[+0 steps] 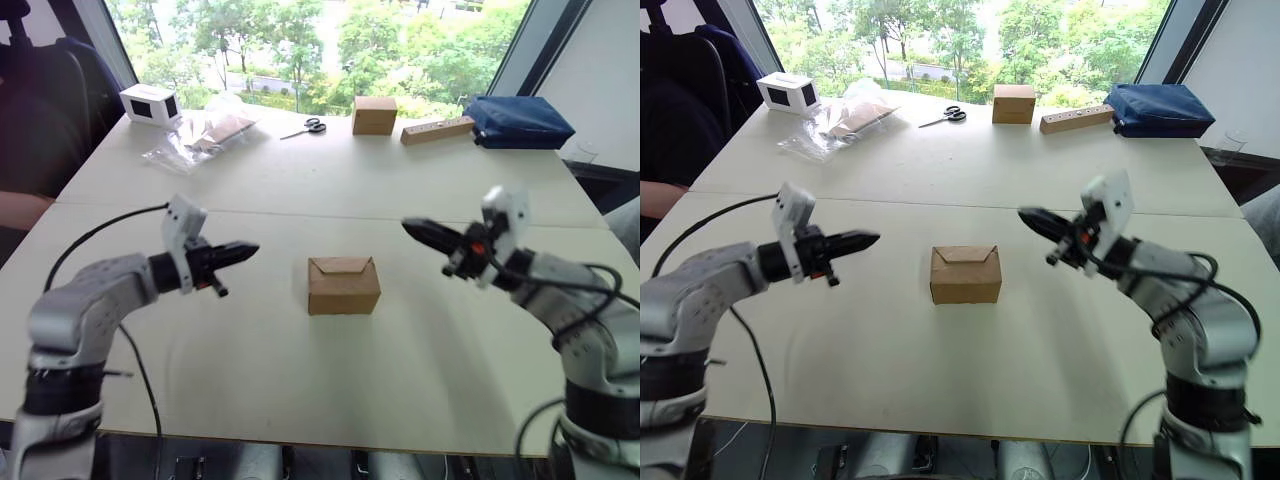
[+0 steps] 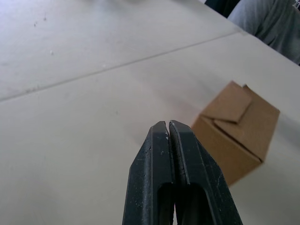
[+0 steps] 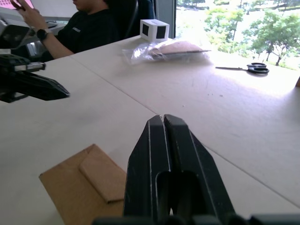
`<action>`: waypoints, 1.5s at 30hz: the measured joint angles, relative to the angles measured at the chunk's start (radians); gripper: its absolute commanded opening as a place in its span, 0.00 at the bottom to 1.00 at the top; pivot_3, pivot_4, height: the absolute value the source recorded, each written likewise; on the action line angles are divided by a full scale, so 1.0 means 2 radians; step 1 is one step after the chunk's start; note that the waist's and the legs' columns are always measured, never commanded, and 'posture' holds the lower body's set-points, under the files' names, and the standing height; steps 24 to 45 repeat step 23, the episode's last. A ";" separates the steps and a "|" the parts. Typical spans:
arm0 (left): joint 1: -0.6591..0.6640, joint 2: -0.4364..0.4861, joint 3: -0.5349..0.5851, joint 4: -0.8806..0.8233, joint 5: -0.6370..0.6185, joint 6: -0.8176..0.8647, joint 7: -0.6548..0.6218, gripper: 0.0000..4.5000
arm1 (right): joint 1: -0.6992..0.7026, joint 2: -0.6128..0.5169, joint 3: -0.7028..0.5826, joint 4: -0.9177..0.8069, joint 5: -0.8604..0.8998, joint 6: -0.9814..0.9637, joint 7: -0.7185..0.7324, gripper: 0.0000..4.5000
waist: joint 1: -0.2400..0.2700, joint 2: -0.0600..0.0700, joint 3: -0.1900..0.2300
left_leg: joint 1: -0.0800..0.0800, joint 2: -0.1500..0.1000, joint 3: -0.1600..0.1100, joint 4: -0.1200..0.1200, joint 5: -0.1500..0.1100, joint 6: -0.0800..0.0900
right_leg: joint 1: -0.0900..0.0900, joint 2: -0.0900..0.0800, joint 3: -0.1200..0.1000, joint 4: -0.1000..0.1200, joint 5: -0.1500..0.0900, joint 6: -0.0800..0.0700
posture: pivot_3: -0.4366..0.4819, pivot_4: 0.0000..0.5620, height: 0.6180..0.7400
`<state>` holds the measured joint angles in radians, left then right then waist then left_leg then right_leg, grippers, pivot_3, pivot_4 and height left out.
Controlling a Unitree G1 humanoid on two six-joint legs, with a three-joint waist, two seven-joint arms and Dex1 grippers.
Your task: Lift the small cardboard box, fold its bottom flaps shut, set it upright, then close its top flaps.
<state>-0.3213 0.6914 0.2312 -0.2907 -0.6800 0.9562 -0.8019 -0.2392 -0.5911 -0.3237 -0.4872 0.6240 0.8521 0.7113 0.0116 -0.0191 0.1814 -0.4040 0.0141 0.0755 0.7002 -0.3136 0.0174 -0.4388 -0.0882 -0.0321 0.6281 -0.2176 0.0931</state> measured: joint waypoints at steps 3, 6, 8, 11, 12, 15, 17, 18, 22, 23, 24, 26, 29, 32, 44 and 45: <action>0.048 0.020 -0.001 -0.033 0.001 -0.014 -0.009 0.01 | 0.094 -0.046 -0.021 -0.035 0.023 0.021 0.024 0.00 | 0.001 0.000 0.000 | 0.001 0.000 0.000 -0.001 0.000 0.000 | 0.001 0.000 0.000 0.000 -0.001 -0.001 | 0.48 0.27 1.00; 0.105 0.045 -0.009 -0.044 0.016 -0.042 -0.032 0.01 | 0.193 -0.088 -0.029 -0.054 0.038 0.053 0.049 0.00 | -0.002 0.000 0.000 | 0.003 0.000 0.001 -0.001 0.000 0.000 | 0.002 0.000 0.000 -0.001 -0.001 -0.002 | 0.48 0.27 1.00; 0.125 0.065 -0.026 -0.057 0.033 -0.073 -0.050 0.01 | 0.213 -0.101 -0.033 -0.062 0.043 0.055 0.055 0.00 | -0.004 0.000 0.000 | 0.005 0.001 0.001 -0.001 0.000 0.000 | 0.003 0.000 0.001 -0.001 -0.002 -0.003 | 0.48 0.27 1.00; 0.148 0.067 -0.028 -0.063 0.030 -0.082 -0.066 0.01 | 0.222 -0.108 -0.034 -0.063 0.042 0.048 0.055 0.00 | -0.004 0.000 0.000 | 0.007 0.001 0.001 -0.001 -0.001 0.000 | 0.005 0.000 0.000 -0.002 -0.002 -0.003 | 0.48 0.27 1.00; 0.157 0.067 -0.028 -0.067 0.029 -0.082 -0.068 0.01 | 0.222 -0.108 -0.034 -0.063 0.042 0.045 0.054 0.00 | -0.003 0.000 0.000 | 0.006 0.001 0.001 -0.001 -0.001 0.000 | 0.005 0.000 0.000 -0.002 -0.002 -0.003 | 0.48 0.27 1.00; 0.176 0.065 -0.027 -0.081 0.021 -0.079 -0.068 0.01 | 0.215 -0.108 -0.033 -0.061 0.042 0.035 0.047 0.00 | -0.001 0.000 0.000 | 0.006 0.001 0.001 -0.002 -0.001 0.000 | 0.005 0.000 0.000 -0.004 -0.002 -0.003 | 0.48 0.27 1.00; 0.185 0.056 -0.026 -0.090 0.007 -0.072 -0.062 0.01 | 0.209 -0.108 -0.033 -0.058 0.042 0.029 0.042 0.00 | 0.000 0.000 0.000 | 0.006 0.001 0.001 -0.002 -0.001 0.001 | 0.005 0.000 0.000 -0.004 -0.002 -0.003 | 0.48 0.27 1.00; 0.190 0.055 -0.025 -0.096 0.000 -0.068 -0.059 0.01 | 0.208 -0.108 -0.033 -0.058 0.043 0.028 0.041 0.00 | 0.000 0.000 0.000 | 0.006 0.001 0.001 -0.002 -0.001 0.001 | 0.005 0.000 0.000 -0.004 -0.002 -0.003 | 0.48 0.27 1.00; 0.205 0.055 -0.024 -0.103 -0.008 -0.059 -0.050 0.01 | 0.207 -0.108 -0.032 -0.058 0.043 0.026 0.039 0.00 | 0.001 0.000 0.000 | 0.006 0.001 0.001 -0.002 -0.001 0.001 | 0.005 0.000 0.000 -0.004 -0.002 -0.003 | 0.48 0.27 1.00; 0.210 0.054 -0.023 -0.107 -0.014 -0.057 -0.046 0.01 | 0.207 -0.108 -0.030 -0.057 0.043 0.026 0.039 0.00 | 0.000 0.000 0.000 | 0.006 0.001 0.001 -0.002 -0.001 0.001 | 0.005 0.000 0.000 -0.004 -0.002 -0.003 | 0.48 0.27 1.00; 0.210 0.054 -0.023 -0.107 -0.014 -0.057 -0.046 0.01 | 0.207 -0.108 -0.030 -0.057 0.043 0.026 0.039 0.00 | 0.000 0.000 0.000 | 0.006 0.001 0.001 -0.002 -0.001 0.001 | 0.005 0.000 0.000 -0.004 -0.002 -0.003 | 0.48 0.27 1.00; 0.210 0.054 -0.023 -0.107 -0.014 -0.057 -0.046 0.01 | 0.207 -0.108 -0.030 -0.057 0.043 0.026 0.039 0.00 | 0.000 0.000 0.000 | 0.006 0.001 0.001 -0.002 -0.001 0.001 | 0.005 0.000 0.000 -0.004 -0.002 -0.003 | 0.48 0.27 1.00; 0.210 0.054 -0.023 -0.107 -0.014 -0.057 -0.046 0.01 | 0.207 -0.108 -0.030 -0.057 0.043 0.026 0.039 0.00 | 0.000 0.000 0.000 | 0.006 0.001 0.001 -0.002 -0.001 0.001 | 0.005 0.000 0.000 -0.004 -0.002 -0.003 | 0.48 0.27 1.00; 0.210 0.054 -0.023 -0.107 -0.014 -0.057 -0.046 0.01 | 0.207 -0.108 -0.030 -0.057 0.043 0.026 0.039 0.00 | 0.000 0.000 0.000 | 0.006 0.001 0.001 -0.002 -0.001 0.001 | 0.005 0.000 0.000 -0.004 -0.002 -0.003 | 0.48 0.27 1.00; 0.210 0.054 -0.023 -0.107 -0.014 -0.057 -0.046 0.01 | 0.207 -0.108 -0.030 -0.057 0.043 0.026 0.039 0.00 | 0.000 0.000 0.000 | 0.006 0.001 0.001 -0.002 -0.001 0.001 | 0.005 0.000 0.000 -0.004 -0.002 -0.003 | 0.48 0.27 1.00; 0.210 0.054 -0.023 -0.107 -0.014 -0.057 -0.046 0.01 | 0.207 -0.108 -0.030 -0.057 0.043 0.026 0.039 0.00 | 0.000 0.000 0.000 | 0.006 0.001 0.001 -0.002 -0.001 0.001 | 0.005 0.000 0.000 -0.004 -0.002 -0.003 | 0.48 0.27 1.00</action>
